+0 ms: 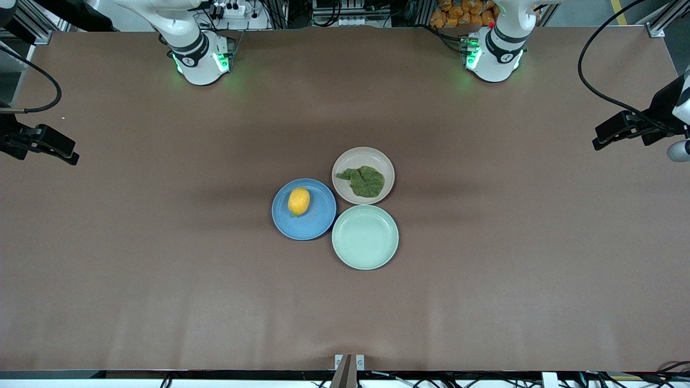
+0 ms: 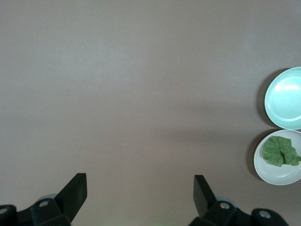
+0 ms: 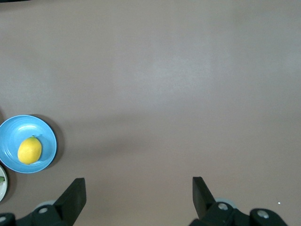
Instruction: Place lemon and lettuce in plates
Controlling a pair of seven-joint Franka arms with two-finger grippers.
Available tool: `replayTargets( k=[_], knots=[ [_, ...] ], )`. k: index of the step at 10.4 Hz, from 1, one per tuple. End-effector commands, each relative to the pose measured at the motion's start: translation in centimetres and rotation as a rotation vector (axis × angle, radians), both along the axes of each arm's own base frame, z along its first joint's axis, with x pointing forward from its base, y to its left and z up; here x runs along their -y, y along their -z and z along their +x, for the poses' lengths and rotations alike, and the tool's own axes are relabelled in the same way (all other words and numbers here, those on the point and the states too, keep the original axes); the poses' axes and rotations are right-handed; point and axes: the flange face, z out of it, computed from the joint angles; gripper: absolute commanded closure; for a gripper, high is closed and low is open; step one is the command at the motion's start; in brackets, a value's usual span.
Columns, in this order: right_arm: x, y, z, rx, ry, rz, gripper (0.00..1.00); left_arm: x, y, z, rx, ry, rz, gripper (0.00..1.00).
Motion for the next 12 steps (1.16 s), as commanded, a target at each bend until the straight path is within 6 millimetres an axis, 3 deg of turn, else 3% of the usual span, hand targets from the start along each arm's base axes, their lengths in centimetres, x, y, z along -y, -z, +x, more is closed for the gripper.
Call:
replayTargets(
  k=[1,12],
  knots=[
    [-0.09,-0.67,-0.85,0.000,0.005,-0.014,0.00,0.30,-0.02,-0.33,-0.004,0.037,0.016,0.00],
    [0.10,-0.24,-1.58,0.004,0.005,-0.012,0.00,0.77,-0.35,0.21,0.030,0.045,0.012,0.00]
  ],
)
